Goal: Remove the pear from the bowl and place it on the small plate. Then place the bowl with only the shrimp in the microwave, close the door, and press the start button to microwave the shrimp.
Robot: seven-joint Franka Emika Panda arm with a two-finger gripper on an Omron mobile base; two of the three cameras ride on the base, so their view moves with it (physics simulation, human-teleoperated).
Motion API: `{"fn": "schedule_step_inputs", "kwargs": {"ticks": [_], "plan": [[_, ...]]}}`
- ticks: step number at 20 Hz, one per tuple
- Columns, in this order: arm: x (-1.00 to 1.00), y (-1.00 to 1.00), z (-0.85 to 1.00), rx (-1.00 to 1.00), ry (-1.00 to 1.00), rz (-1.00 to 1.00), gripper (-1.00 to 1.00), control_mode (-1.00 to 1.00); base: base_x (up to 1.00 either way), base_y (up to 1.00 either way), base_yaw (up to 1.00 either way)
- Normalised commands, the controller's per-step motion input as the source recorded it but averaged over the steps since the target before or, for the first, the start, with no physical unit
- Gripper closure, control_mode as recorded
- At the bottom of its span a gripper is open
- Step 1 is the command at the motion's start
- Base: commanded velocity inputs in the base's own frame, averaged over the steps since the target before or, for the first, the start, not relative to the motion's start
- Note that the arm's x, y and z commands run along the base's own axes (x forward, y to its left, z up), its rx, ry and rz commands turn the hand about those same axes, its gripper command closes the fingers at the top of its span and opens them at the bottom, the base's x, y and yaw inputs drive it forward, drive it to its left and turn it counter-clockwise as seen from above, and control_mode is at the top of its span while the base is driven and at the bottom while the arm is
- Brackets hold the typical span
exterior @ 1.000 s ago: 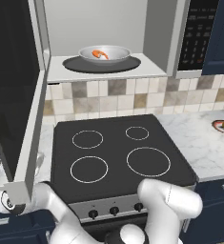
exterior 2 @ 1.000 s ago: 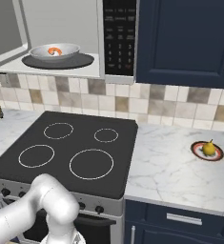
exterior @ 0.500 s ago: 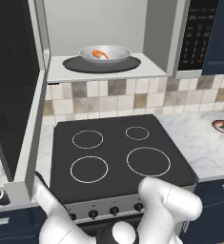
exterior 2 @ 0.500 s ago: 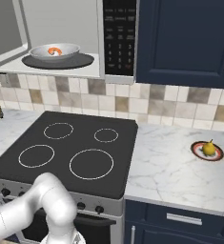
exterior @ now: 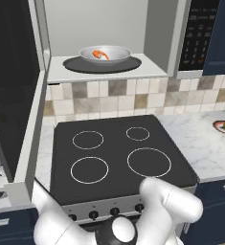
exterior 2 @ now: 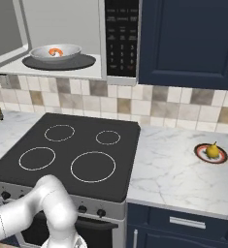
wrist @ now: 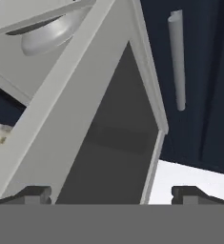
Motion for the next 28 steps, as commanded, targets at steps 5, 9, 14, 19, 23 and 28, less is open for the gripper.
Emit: {"fn": "schedule_step_inputs", "kwargs": {"ticks": [5,9,14,19,23,28], "plan": [[-0.56,-0.53,0.3,0.15,-0.19,0.13,-1.0,-1.0,0.0,0.0,0.0],[-0.65,-0.77,0.18,0.2,-0.19,0.12,-1.0,-1.0,0.0,0.0,0.0],[-0.61,-0.84,0.23,0.22,-0.19,0.12,-1.0,-1.0,0.0,0.0,0.0],[-0.5,-0.85,0.32,0.24,-0.14,0.14,-1.0,-1.0,0.0,0.0,0.0],[-0.35,-0.9,0.31,0.27,-0.07,0.17,-1.0,-1.0,0.0,0.0,0.0],[-0.2,-0.96,0.2,0.28,-0.07,0.21,-1.0,-1.0,0.0,0.0,0.0]]}}
